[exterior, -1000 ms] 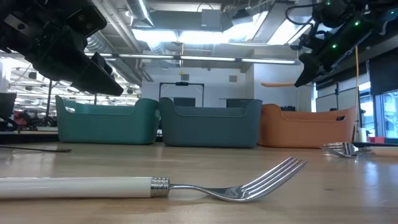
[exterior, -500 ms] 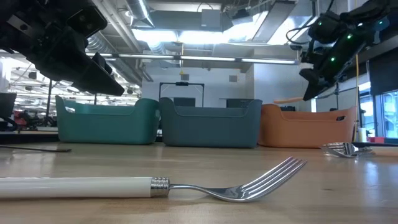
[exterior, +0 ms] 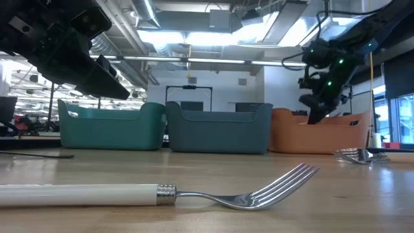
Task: Sort silverware by color (type)
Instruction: Put the bottom middle orange fork into the orange bin, then put the left black fork into the blue bin, then put the bottom right white fork into the green bin
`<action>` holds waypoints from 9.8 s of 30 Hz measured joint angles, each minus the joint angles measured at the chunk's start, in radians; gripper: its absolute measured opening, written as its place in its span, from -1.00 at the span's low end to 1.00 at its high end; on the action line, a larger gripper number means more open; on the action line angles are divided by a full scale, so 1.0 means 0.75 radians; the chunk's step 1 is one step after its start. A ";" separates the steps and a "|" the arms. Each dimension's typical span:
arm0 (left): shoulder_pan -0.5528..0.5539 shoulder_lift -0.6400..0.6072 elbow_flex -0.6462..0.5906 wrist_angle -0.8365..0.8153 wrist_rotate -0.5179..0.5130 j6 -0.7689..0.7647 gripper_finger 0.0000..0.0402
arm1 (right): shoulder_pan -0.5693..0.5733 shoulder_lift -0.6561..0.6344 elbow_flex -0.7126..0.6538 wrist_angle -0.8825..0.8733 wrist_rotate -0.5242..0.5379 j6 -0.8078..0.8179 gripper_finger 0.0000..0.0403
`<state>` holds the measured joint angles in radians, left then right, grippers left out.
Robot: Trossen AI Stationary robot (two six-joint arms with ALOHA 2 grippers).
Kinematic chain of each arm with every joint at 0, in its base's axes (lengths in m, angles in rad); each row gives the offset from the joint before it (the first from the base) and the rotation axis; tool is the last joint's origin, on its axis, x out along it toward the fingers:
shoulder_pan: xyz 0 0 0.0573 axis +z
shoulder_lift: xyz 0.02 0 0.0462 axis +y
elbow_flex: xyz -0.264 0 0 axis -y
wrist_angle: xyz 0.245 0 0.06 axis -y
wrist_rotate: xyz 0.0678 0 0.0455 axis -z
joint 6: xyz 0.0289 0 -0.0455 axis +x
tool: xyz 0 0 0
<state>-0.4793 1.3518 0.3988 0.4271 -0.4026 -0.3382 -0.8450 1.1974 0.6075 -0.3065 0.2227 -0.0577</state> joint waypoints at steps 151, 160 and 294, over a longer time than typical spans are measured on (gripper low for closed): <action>-0.052 -0.108 0.342 -0.515 -0.481 0.414 -0.92 | 1.476 0.638 0.288 1.169 0.082 -0.189 -0.22; -0.003 -0.005 0.344 -0.216 -0.347 0.570 -0.92 | 1.475 0.797 0.288 1.764 -0.097 -0.350 -0.22; 0.011 0.008 0.343 -0.501 -0.062 0.124 -0.34 | 1.679 0.325 0.212 0.682 0.101 -0.017 -0.12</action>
<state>-0.4709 1.3577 0.6563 0.0512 -0.4495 -0.2448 0.4144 1.4412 0.7663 0.2053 0.2985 -0.0702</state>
